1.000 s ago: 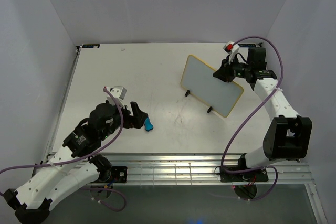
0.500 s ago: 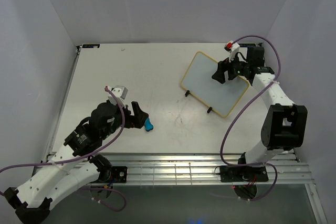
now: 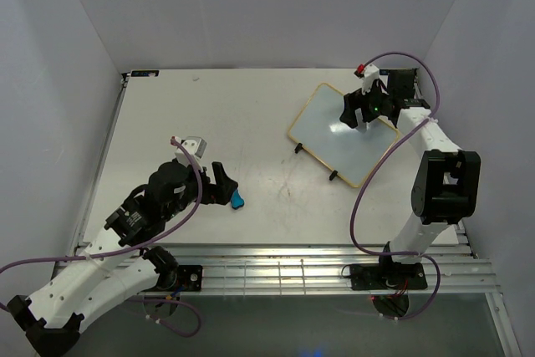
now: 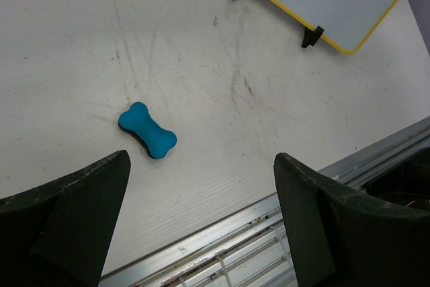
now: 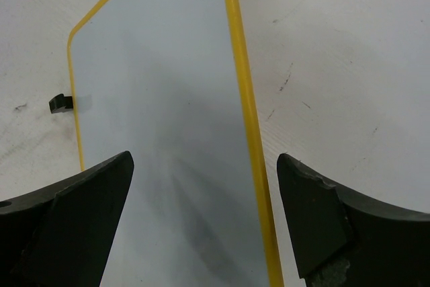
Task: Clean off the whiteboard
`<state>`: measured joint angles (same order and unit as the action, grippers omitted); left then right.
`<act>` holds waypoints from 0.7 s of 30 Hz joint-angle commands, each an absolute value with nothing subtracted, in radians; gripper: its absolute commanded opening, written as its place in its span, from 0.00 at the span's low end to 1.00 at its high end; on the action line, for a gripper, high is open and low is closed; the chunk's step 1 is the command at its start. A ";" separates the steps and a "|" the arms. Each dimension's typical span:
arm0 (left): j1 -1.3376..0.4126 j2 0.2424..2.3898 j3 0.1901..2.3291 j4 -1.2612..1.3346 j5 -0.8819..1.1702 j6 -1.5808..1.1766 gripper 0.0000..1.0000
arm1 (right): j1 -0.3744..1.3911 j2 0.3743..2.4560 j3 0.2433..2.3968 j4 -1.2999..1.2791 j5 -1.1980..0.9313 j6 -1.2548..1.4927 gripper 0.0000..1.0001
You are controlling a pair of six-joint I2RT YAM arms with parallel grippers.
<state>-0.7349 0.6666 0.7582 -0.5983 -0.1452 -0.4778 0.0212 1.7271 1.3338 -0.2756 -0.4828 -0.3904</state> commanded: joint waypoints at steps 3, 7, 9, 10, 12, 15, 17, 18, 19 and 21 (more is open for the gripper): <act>-0.733 0.660 0.746 -0.584 -0.149 -0.468 0.98 | 0.031 1.726 1.394 -0.250 -0.457 -0.396 0.90; -0.732 0.658 0.749 -0.587 -0.178 -0.471 0.98 | 0.032 1.691 1.407 -0.244 -0.407 -0.354 0.90; -0.733 0.657 0.755 -0.598 -0.199 -0.479 0.98 | 0.032 1.648 1.413 -0.222 -0.319 -0.295 0.90; -0.732 0.654 0.756 -0.601 -0.219 -0.485 0.98 | 0.034 1.632 1.431 -0.221 -0.280 -0.270 0.90; -0.733 0.653 0.761 -0.617 -0.293 -0.498 0.98 | 0.037 1.608 1.483 -0.294 -0.129 -0.172 0.90; -0.732 0.687 0.779 -0.655 -0.392 -0.529 0.98 | 0.077 1.556 1.580 -0.460 0.112 -0.075 0.90; -0.732 0.719 0.796 -0.669 -0.455 -0.543 0.98 | 0.113 1.482 1.543 -0.466 0.193 -0.029 0.90; -0.721 0.727 0.802 -0.673 -0.512 -0.554 0.98 | 0.155 1.388 1.467 -0.445 0.201 -0.019 0.90; -0.709 0.735 0.810 -0.672 -0.521 -0.549 0.98 | 0.172 1.334 1.424 -0.437 0.210 -0.008 0.90; -0.668 0.771 0.840 -0.643 -0.488 -0.511 0.98 | 0.230 1.197 1.309 -0.430 0.216 0.024 0.90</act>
